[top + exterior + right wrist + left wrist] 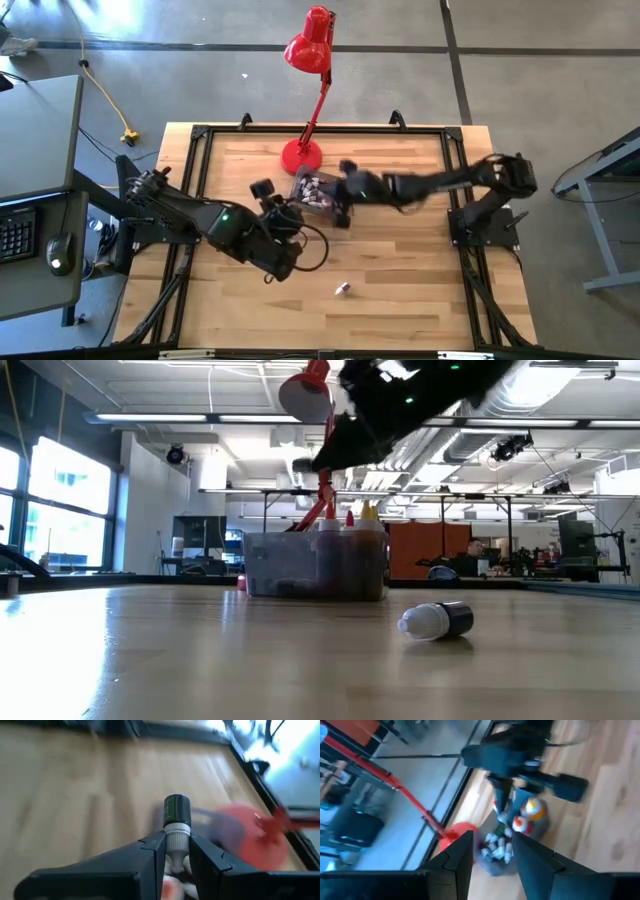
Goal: Pick & Place food coloring
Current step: Put the small green food coloring bottle into the black bin, then put the small purple food coloring bottle into the black bin
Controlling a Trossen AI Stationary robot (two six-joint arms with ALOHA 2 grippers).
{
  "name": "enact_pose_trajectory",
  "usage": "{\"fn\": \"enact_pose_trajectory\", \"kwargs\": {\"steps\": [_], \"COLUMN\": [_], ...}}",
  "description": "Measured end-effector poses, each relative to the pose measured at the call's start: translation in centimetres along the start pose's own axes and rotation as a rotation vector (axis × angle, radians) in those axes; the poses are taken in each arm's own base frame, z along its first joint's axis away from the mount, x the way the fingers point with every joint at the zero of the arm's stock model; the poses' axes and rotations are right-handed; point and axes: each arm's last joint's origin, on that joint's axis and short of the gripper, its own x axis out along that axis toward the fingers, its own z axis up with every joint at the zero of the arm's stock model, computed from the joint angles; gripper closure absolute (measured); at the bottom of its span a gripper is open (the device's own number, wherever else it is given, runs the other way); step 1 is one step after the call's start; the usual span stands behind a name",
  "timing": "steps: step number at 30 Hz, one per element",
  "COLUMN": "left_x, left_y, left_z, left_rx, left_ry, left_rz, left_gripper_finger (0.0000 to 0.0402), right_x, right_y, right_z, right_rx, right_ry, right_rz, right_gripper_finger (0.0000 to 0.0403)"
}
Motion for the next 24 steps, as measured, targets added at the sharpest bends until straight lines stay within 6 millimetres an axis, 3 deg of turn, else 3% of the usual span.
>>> {"fn": "enact_pose_trajectory", "kwargs": {"steps": [5, 10, 16, 24], "left_x": [-0.3, -0.4, -0.4, -0.4], "left_y": [1.0, 1.5, 1.6, 1.5], "left_z": [-0.2, -0.5, -0.6, -0.6], "left_rx": [0.077, 0.126, 0.125, 0.099], "left_ry": [-0.012, -0.021, -0.016, -0.016], "left_rz": [0.106, 0.180, 0.182, 0.178], "left_gripper_finger": [0.0268, 0.0268, 0.0268, 0.0268], "right_x": [1.7, 4.3, 6.7, 7.1], "right_y": [-5.2, -7.7, -8.7, -8.6], "right_z": [1.5, 1.4, 1.4, 1.6], "right_rx": [0.017, 0.052, -0.002, -0.061], "right_ry": [0.293, 0.370, 0.448, 0.469], "right_rz": [-0.002, 0.125, 0.149, 0.158], "right_gripper_finger": [0.0333, 0.0333, 0.0321, 0.0255]}}
